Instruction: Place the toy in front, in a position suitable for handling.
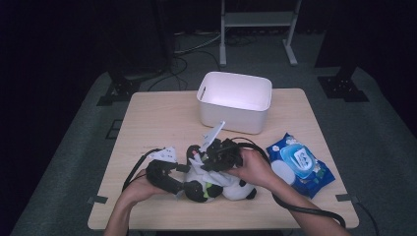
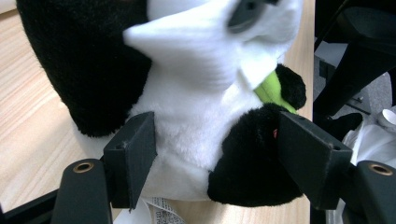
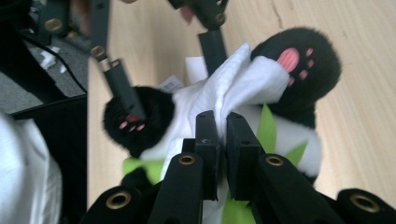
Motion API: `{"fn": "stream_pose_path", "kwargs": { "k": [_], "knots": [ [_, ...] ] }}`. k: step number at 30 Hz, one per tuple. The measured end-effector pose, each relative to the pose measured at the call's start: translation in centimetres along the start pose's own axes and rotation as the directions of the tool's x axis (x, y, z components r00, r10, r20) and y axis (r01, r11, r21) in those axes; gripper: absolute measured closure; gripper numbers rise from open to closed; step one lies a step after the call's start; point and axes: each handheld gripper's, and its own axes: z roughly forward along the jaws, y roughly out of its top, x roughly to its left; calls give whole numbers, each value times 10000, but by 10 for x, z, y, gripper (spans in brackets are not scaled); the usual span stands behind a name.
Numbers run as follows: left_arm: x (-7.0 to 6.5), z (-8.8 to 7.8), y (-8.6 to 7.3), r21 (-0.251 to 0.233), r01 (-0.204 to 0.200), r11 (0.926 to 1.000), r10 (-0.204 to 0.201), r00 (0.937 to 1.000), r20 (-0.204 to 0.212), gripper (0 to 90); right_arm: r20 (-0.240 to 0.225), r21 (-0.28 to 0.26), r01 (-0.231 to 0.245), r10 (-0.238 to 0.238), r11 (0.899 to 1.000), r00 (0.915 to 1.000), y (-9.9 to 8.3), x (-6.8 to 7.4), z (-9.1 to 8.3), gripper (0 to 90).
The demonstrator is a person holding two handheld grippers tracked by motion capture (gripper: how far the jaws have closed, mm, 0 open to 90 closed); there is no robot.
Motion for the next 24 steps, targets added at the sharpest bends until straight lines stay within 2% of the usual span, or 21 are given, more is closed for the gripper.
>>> {"fn": "stream_pose_path", "kwargs": {
  "k": [4, 11, 15, 20, 24],
  "knots": [
    [-1, 0, 0, -75, 32, 10000, -32, 10000, -58, 284, 279, 118, -21, 18, 9999, 9996, 4, -8, 3, 838],
    [-3, -12, 3, -258, -95, 9996, 91, 9998, -170, 280, 364, -94, -380, 383, 9992, 9986, -12, -13, -4, 838],
    [-3, -17, 3, -134, -219, 9997, 215, 9994, -286, 281, 477, -72, -375, 378, 9993, 9981, -17, -13, -8, 837],
    [2, -19, -3, 127, -71, 9999, 76, 9990, -449, 280, 483, -91, -328, 332, 9994, 9983, -16, -11, -9, 836],
    [6, -17, -7, 111, 166, 9998, -162, 9990, -416, 280, 196, -234, -233, 238, 9995, 9995, -10, -5, -9, 836]
  ]
}}
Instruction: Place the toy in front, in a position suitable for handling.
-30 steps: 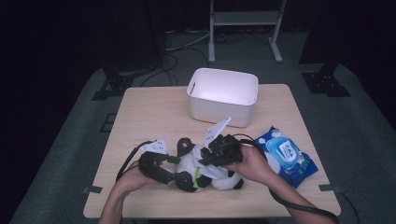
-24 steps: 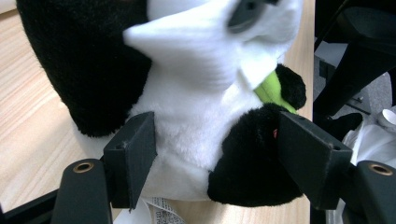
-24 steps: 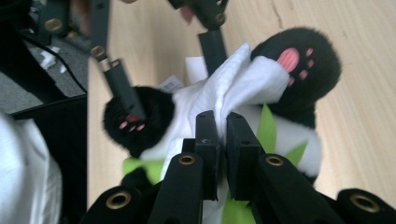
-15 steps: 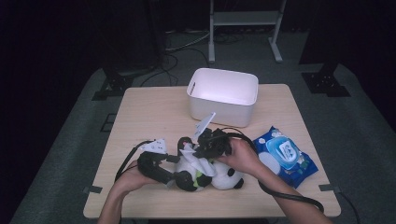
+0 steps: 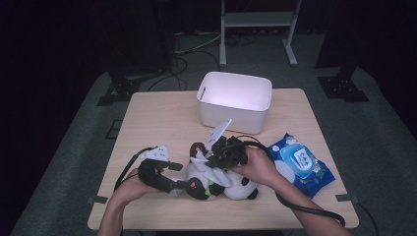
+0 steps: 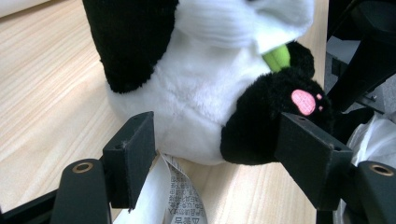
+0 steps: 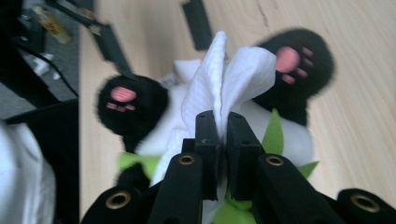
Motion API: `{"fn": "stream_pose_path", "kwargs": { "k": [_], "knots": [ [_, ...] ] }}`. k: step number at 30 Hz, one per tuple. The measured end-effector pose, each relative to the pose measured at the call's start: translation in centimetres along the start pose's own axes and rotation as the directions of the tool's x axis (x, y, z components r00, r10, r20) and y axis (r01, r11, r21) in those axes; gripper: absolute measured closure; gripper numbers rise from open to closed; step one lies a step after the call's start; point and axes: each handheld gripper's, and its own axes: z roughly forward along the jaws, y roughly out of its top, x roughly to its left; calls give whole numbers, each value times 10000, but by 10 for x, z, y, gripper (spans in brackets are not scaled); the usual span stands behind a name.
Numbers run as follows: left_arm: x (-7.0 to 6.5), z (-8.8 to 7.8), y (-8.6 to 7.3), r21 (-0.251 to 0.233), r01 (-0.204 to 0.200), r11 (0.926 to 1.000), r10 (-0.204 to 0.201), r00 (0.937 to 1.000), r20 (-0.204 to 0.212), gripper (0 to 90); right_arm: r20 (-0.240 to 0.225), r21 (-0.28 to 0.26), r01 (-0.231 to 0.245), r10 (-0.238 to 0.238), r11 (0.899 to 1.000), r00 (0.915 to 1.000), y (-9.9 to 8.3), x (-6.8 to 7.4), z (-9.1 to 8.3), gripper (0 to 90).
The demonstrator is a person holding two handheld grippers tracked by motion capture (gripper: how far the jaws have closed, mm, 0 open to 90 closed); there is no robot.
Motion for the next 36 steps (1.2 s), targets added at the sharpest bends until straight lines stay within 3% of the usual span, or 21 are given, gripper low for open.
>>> {"fn": "stream_pose_path", "kwargs": {
  "k": [7, 12, 16, 20, 29, 36],
  "knots": [
    [4, 2, -3, -53, 114, 9999, -113, 9999, 93, 278, -581, -176, 368, -378, 9992, 9976, 11, 20, 3, 836],
    [5, 3, -5, -144, 162, 9998, -161, 9998, 127, 276, -1227, -288, 669, -700, 9973, 9900, 20, 33, 11, 836],
    [6, 5, -6, -119, 223, 9997, -220, 9996, 197, 274, -1567, -77, 792, -794, 9968, 9844, 21, 39, 21, 836],
    [5, 6, -6, -112, 197, 9997, -195, 9996, 195, 274, -1593, 8, 689, -678, 9976, 9849, 16, 37, 22, 835],
    [4, 6, -5, -123, 169, 9998, -167, 9997, 163, 274, -1133, 239, 290, -261, 9993, 9932, -3, 25, 10, 832],
    [3, 7, -4, -93, 50, 9999, -48, 9997, 234, 274, -724, -38, -136, 133, 9999, 9973, -6, 10, 4, 830]
  ]
}}
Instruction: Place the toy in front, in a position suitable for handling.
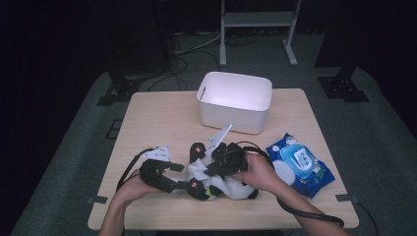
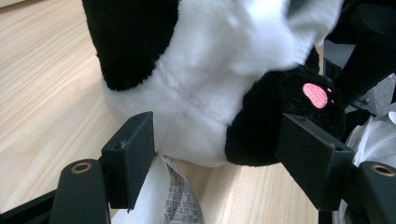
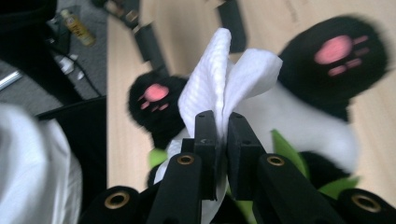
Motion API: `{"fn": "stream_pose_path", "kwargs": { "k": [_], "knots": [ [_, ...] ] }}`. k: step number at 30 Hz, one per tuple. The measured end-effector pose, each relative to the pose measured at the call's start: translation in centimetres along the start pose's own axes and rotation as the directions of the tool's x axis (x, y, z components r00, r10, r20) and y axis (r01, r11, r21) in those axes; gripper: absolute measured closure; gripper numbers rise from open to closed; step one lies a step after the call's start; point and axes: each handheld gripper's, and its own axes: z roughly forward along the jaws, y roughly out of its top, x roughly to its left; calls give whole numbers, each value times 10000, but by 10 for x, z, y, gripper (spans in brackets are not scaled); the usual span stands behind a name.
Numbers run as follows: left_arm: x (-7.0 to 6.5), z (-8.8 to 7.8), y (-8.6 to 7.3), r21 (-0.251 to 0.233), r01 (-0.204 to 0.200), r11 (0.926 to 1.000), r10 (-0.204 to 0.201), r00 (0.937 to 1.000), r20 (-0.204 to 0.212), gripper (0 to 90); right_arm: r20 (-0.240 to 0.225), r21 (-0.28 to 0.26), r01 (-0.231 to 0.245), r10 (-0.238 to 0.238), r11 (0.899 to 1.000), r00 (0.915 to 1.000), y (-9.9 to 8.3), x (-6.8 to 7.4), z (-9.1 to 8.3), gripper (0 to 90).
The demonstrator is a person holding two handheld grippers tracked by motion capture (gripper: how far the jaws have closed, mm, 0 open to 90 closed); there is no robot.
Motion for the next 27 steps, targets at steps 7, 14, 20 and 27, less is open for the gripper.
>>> {"fn": "stream_pose_path", "kwargs": {
  "k": [7, 14, 20, 27],
  "knots": [
    [-1, 0, 1, 10, -130, 9999, 130, 9999, -6, 275, 790, 21, -7, 5, 10000, 9969, 8, -16, -6, 821],
    [-2, 0, 2, 11, -204, 9998, 204, 9998, 62, 274, 1089, 67, -190, 182, 9998, 9939, -2, -22, -17, 820],
    [-2, 2, 2, 78, -248, 9997, 247, 9996, 118, 274, 819, 317, 93, -119, 9995, 9966, 4, -14, -7, 821],
    [-3, 2, 2, 85, -284, 9996, 283, 9995, 102, 274, 369, 578, 568, -590, 9967, 9976, 24, -7, 20, 821]
  ]
}}
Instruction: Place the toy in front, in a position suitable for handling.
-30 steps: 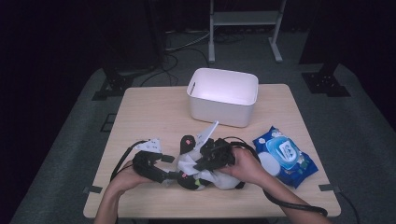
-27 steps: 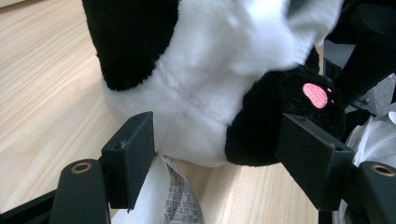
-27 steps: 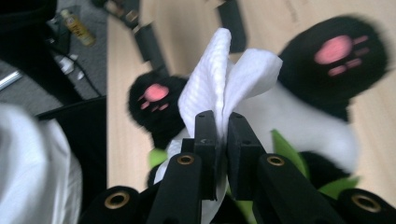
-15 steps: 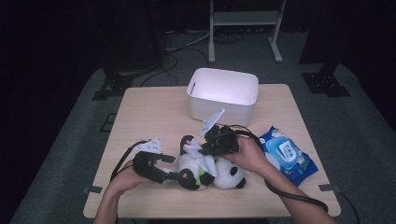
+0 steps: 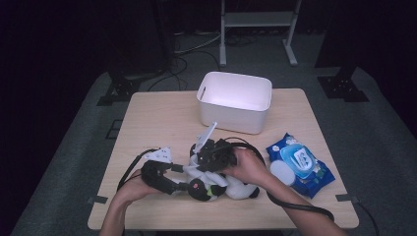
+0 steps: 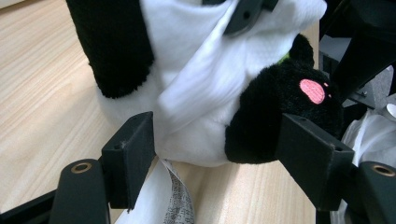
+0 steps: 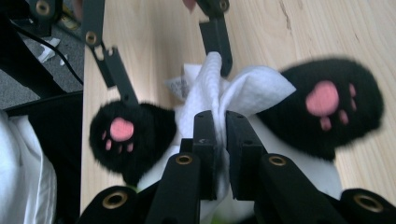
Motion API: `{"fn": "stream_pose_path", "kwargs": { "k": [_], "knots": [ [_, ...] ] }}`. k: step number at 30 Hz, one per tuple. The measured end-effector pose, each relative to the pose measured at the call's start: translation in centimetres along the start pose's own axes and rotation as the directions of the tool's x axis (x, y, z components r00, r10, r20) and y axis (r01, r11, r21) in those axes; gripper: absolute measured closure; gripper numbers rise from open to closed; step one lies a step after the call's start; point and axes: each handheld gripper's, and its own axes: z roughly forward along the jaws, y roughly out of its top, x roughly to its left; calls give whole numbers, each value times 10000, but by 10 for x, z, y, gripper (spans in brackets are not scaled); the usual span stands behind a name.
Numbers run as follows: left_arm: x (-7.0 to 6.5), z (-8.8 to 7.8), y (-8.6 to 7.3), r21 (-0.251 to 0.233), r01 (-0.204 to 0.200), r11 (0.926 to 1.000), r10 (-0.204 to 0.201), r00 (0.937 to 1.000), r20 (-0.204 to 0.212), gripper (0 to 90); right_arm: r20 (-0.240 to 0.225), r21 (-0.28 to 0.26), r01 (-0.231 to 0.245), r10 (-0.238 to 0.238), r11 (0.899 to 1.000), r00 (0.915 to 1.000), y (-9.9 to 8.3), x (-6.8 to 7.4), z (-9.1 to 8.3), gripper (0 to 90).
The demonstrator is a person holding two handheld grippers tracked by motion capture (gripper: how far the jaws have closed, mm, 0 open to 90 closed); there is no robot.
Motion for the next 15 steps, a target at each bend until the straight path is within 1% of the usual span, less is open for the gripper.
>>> {"fn": "stream_pose_path", "kwargs": {
  "k": [1, 3, 6, 8, 11, 15],
  "knots": [
    [0, 0, 0, -11, 3, 10000, -3, 10000, 3, 274, 1, -18, 108, -108, 9999, 9999, 3, -1, 2, 821],
    [0, 0, 0, 20, -31, 10000, 31, 10000, 4, 274, 112, 21, 148, -148, 9999, 9998, 8, -2, 3, 821],
    [0, 0, 1, 52, -65, 10000, 65, 10000, -7, 274, 249, -133, 244, -241, 9996, 9994, 15, -5, 3, 821],
    [0, 0, 1, 39, -41, 10000, 41, 10000, -18, 274, 332, -43, 258, -256, 9997, 9991, 16, -8, 3, 821],
    [0, 0, 1, 28, -48, 10000, 48, 10000, -20, 274, 338, 26, 147, -148, 9999, 9993, 11, -11, 1, 821],
    [-1, 0, 2, 12, -65, 10000, 65, 10000, -24, 274, 551, -60, -105, 108, 9999, 9984, -2, -14, -14, 821]
  ]
}}
